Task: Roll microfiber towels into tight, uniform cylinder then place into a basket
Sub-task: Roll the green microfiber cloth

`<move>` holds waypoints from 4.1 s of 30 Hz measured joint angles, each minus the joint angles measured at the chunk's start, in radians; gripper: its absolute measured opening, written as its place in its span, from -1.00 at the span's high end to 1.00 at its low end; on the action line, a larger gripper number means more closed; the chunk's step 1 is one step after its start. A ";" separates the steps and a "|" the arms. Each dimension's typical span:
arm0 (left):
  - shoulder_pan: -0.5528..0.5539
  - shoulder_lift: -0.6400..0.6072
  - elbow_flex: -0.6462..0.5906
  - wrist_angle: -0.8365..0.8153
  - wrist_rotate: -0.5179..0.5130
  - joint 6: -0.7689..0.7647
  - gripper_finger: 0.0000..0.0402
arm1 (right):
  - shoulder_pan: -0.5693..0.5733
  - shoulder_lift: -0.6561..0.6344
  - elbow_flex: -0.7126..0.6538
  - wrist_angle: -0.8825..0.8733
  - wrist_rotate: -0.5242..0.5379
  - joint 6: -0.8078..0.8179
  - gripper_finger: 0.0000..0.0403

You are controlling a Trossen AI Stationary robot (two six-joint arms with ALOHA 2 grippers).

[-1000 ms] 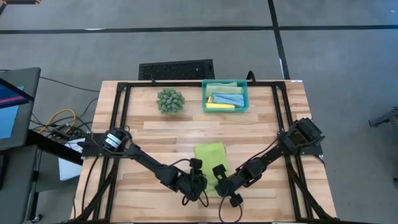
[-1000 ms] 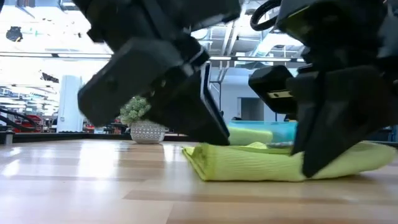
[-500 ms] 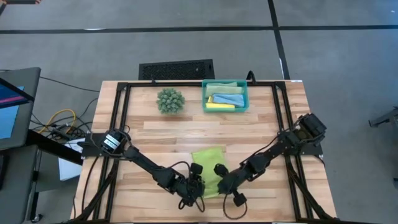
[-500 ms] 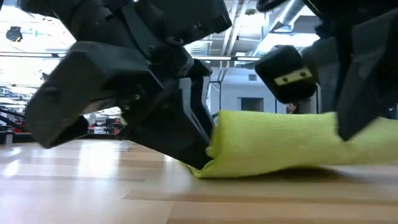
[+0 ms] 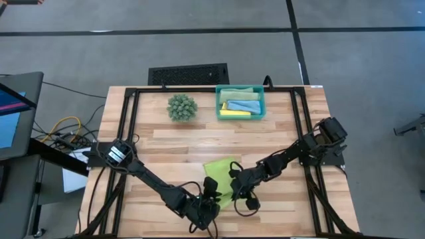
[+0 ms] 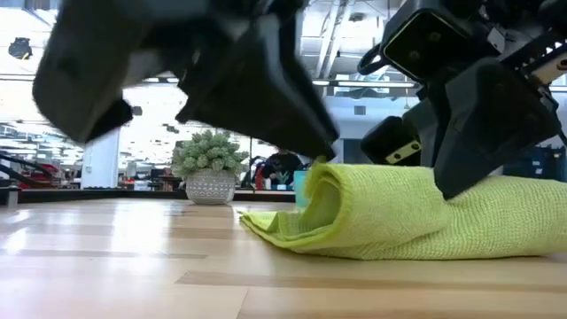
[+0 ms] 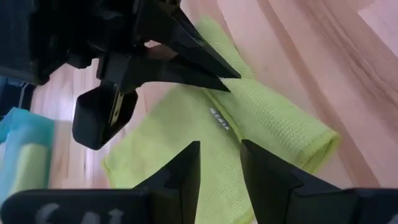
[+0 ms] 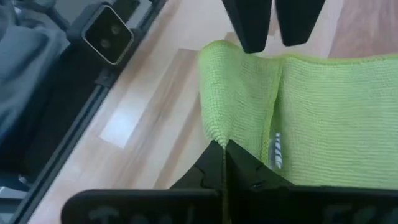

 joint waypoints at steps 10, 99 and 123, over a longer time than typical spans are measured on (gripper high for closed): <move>0.002 0.000 0.024 0.020 0.003 -0.059 0.47 | -0.018 0.000 0.000 0.016 -0.004 0.016 0.92; 0.057 0.001 0.069 -0.155 0.504 -0.294 0.94 | 0.131 -0.087 0.073 -0.283 -0.024 0.164 0.91; 0.108 -0.001 0.033 -0.112 0.472 -0.265 0.61 | 0.106 -0.084 0.049 -0.371 0.014 0.259 0.92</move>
